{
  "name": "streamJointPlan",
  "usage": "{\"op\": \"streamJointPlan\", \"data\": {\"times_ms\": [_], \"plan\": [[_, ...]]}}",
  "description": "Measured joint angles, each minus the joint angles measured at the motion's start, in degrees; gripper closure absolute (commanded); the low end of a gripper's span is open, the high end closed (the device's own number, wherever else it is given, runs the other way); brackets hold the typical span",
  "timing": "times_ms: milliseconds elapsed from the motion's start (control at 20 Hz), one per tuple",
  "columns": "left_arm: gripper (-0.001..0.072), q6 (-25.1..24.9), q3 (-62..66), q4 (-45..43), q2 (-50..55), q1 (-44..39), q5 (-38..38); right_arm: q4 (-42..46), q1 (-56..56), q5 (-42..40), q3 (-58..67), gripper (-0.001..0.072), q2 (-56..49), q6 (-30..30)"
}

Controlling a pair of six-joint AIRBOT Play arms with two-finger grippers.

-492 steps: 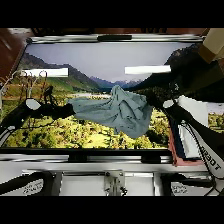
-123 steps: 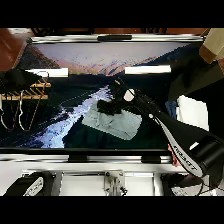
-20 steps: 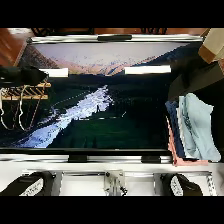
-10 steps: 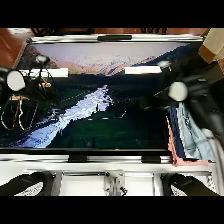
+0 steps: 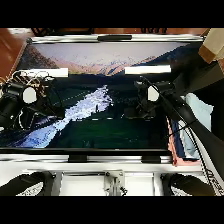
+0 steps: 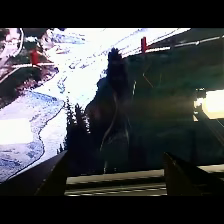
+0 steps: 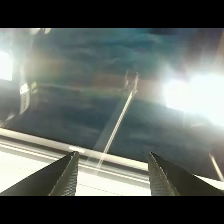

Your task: Fold the shirts.

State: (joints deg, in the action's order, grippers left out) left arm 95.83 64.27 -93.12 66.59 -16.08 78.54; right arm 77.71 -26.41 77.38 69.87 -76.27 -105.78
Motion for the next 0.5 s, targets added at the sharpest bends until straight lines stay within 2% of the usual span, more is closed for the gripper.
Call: {"op": "streamJointPlan", "data": {"times_ms": [500], "plan": [[0.0003,0.3,-0.5,0.2,0.1,0.0,-0.1,-0.7,-0.2,0.1,0.0,0.0157,-0.3,0.0]]}}
